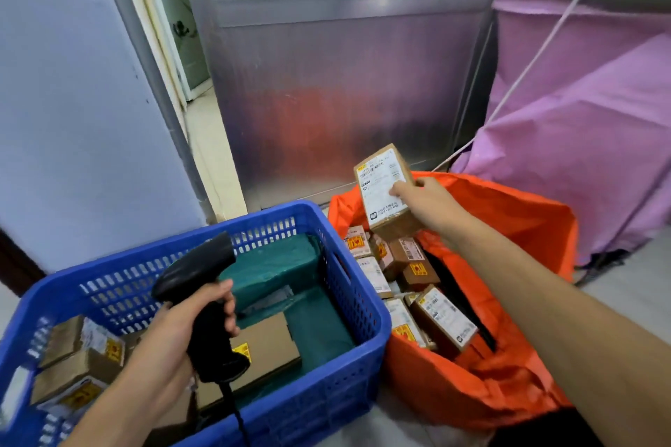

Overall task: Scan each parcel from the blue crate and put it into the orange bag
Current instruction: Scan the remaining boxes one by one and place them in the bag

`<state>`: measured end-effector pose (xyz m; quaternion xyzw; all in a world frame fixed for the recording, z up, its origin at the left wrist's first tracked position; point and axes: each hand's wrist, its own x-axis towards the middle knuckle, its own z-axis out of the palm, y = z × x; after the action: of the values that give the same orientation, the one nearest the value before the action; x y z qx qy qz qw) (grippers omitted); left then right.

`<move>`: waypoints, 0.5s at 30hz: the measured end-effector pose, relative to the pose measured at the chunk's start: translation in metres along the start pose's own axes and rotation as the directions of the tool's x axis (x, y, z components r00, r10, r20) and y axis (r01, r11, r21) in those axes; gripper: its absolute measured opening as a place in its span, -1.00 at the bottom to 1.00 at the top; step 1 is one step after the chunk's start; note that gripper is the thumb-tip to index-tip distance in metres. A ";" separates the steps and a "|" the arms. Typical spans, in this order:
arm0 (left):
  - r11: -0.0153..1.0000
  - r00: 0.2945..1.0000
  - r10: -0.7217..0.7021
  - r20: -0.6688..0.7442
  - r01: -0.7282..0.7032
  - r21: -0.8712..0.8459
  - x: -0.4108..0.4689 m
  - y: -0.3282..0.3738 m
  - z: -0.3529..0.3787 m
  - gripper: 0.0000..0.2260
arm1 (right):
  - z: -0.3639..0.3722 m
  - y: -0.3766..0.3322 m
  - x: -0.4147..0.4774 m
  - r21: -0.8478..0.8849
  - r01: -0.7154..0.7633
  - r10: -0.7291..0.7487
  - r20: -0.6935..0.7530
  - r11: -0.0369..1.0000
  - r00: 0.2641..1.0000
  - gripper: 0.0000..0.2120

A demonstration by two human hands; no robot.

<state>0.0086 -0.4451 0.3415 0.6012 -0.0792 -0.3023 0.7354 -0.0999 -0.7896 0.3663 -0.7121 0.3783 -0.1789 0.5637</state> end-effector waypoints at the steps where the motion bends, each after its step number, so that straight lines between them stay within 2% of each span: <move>1: 1.000 1.000 -0.008 0.009 0.008 0.004 0.001 0.001 0.004 -0.73 | -0.005 0.002 0.003 0.083 -0.030 0.032 -0.026 0.996 0.999 -0.48; 4: 1.000 0.999 -0.029 0.034 0.029 -0.001 0.002 -0.003 0.015 -0.80 | -0.015 0.007 0.012 0.281 -0.089 0.111 -0.062 0.956 0.992 -0.51; 7: 0.999 0.998 -0.034 0.050 0.034 0.008 0.000 -0.010 0.030 -0.84 | -0.023 0.012 0.013 0.373 -0.120 0.155 -0.064 0.920 0.986 -0.51; 11: 0.998 0.997 -0.051 0.055 0.049 0.041 -0.005 -0.018 0.049 -0.82 | -0.036 0.020 0.009 0.413 -0.138 0.193 -0.093 0.900 0.977 -0.69; 15: 0.997 0.996 -0.070 0.047 0.068 0.027 -0.006 -0.028 0.061 -0.87 | -0.046 0.039 0.011 0.392 -0.203 0.257 -0.091 0.897 0.962 -0.75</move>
<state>-0.0350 -0.4953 0.3326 0.6055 -0.0800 -0.3409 0.7147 -0.1375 -0.8315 0.3414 -0.5255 0.4569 -0.2303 0.6798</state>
